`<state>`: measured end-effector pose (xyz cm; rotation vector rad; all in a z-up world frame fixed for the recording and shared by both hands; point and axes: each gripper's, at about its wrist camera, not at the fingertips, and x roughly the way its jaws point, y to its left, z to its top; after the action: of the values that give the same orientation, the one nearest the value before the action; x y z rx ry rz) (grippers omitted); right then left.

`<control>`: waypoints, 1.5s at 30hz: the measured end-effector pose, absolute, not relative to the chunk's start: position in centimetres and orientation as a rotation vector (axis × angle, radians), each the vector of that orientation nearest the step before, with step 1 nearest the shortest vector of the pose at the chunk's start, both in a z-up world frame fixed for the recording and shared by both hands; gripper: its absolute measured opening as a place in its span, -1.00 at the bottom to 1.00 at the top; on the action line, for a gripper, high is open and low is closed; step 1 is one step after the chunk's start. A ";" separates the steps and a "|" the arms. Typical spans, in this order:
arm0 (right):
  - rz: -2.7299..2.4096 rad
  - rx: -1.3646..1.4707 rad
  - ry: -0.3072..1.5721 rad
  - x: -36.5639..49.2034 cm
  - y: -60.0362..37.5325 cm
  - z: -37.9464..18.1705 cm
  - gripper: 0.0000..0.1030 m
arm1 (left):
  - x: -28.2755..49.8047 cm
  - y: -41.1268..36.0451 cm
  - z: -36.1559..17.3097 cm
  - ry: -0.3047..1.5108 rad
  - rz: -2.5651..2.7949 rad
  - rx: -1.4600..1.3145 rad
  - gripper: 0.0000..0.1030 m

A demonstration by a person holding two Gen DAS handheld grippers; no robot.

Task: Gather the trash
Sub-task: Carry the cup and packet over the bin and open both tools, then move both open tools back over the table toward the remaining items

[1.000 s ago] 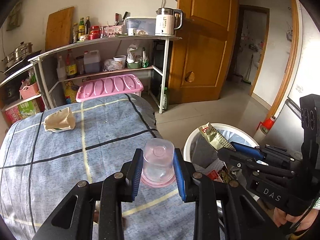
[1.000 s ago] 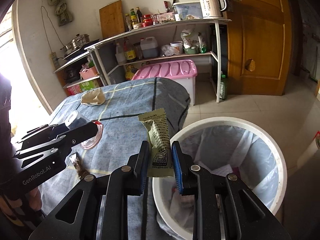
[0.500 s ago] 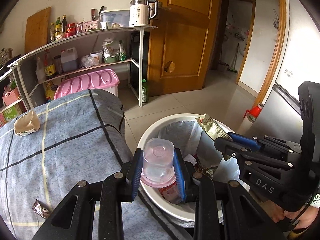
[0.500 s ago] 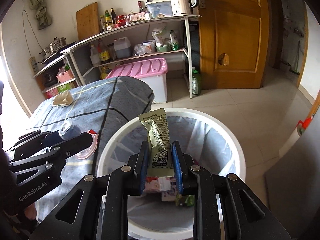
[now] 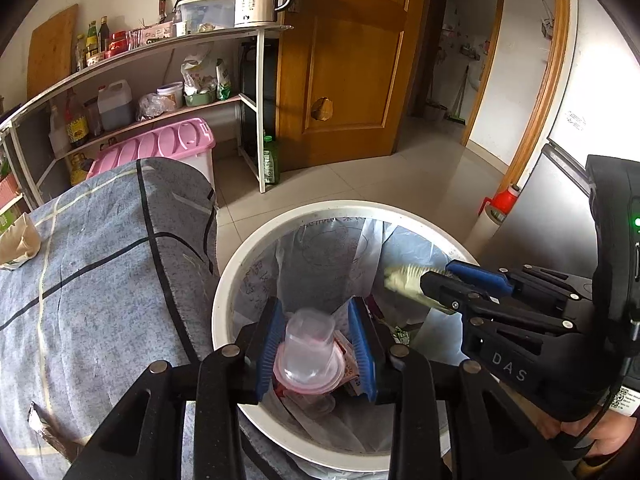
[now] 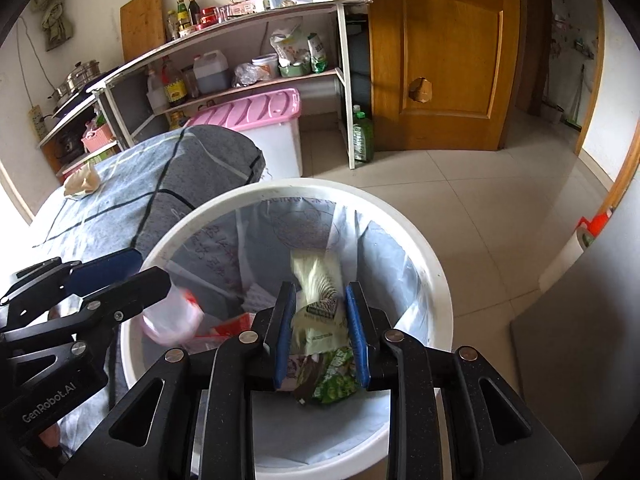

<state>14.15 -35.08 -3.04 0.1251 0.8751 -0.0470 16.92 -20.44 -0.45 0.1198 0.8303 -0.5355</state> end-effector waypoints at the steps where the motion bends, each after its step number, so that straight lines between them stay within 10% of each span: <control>1: -0.049 0.125 0.876 14.2 -35.2 -3.1 -0.47 | 17.0 -20.4 -0.5 0.832 -0.532 0.116 -0.09; 5: -0.047 0.122 0.875 14.2 -35.1 -3.1 -0.15 | 17.0 -20.0 -0.4 0.831 -0.527 0.100 0.03; 45: 0.232 0.030 0.777 12.8 -19.4 0.8 -0.14 | 12.3 -1.4 4.1 0.706 -0.219 -0.034 0.20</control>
<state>12.80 -19.37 0.80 0.0304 0.7767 0.2322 12.26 -1.39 4.08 -0.0340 0.7060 -0.2191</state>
